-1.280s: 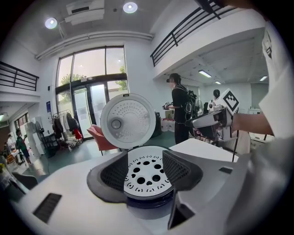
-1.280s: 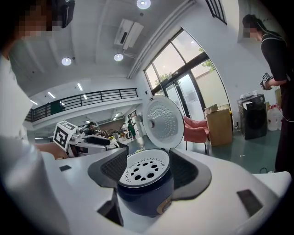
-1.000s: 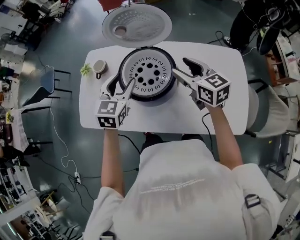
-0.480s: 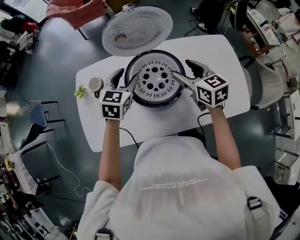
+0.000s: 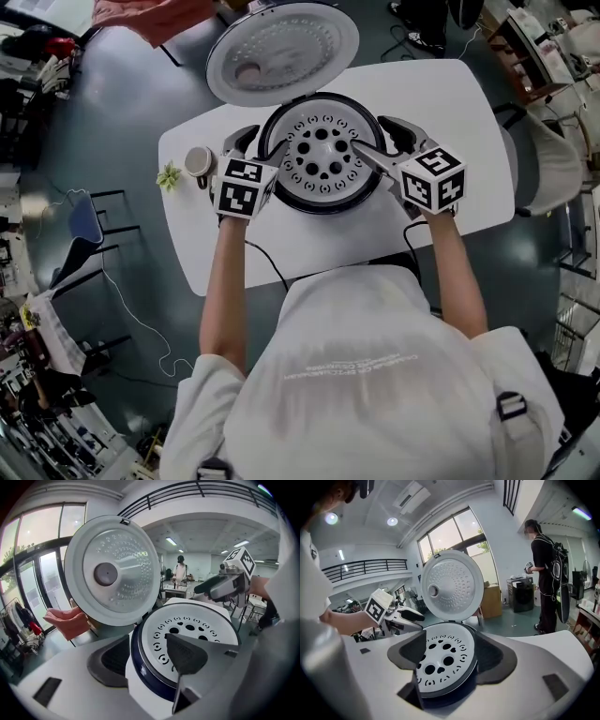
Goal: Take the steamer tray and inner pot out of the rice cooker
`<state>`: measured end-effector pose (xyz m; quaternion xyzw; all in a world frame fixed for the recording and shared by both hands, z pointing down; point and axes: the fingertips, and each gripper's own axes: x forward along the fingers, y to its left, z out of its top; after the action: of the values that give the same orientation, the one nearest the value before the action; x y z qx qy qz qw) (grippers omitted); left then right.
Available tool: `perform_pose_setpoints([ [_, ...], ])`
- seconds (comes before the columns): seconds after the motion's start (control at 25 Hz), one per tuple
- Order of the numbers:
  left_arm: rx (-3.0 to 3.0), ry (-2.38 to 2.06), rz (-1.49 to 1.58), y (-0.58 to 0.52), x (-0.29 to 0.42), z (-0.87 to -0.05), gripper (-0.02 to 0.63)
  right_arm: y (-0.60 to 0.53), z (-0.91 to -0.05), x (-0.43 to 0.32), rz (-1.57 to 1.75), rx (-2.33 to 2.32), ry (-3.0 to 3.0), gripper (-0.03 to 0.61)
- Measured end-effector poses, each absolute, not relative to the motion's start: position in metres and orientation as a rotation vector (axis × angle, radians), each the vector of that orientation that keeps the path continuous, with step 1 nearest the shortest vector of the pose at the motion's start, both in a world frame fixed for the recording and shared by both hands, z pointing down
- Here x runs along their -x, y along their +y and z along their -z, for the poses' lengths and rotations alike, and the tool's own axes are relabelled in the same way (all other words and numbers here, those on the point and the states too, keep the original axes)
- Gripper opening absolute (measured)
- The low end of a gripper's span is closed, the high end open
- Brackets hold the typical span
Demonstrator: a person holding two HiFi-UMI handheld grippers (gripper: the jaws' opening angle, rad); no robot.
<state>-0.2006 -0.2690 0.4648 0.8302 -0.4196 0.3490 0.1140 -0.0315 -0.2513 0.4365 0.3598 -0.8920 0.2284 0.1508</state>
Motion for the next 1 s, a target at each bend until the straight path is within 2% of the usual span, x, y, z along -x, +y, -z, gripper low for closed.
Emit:
perform_pose_setpoints([
  [0.36, -2.308, -1.201, -1.152, -0.280, 0.214, -0.500, 0.310, -0.269, -0.466, 0.059, -0.702, -0.915, -2.614, 0.330],
  [0.8, -2.155, -1.246, -1.314, -0.282, 0.222, -0.526, 0.313, -0.283, -0.469, 0.063, -0.722, -0.813, -2.646, 0.305],
  [1.0, -2.126, -1.283, -1.278, -0.281, 0.226, -0.530, 0.308, -0.284, -0.470, 0.062, -0.721, -0.808, -2.649, 0.291],
])
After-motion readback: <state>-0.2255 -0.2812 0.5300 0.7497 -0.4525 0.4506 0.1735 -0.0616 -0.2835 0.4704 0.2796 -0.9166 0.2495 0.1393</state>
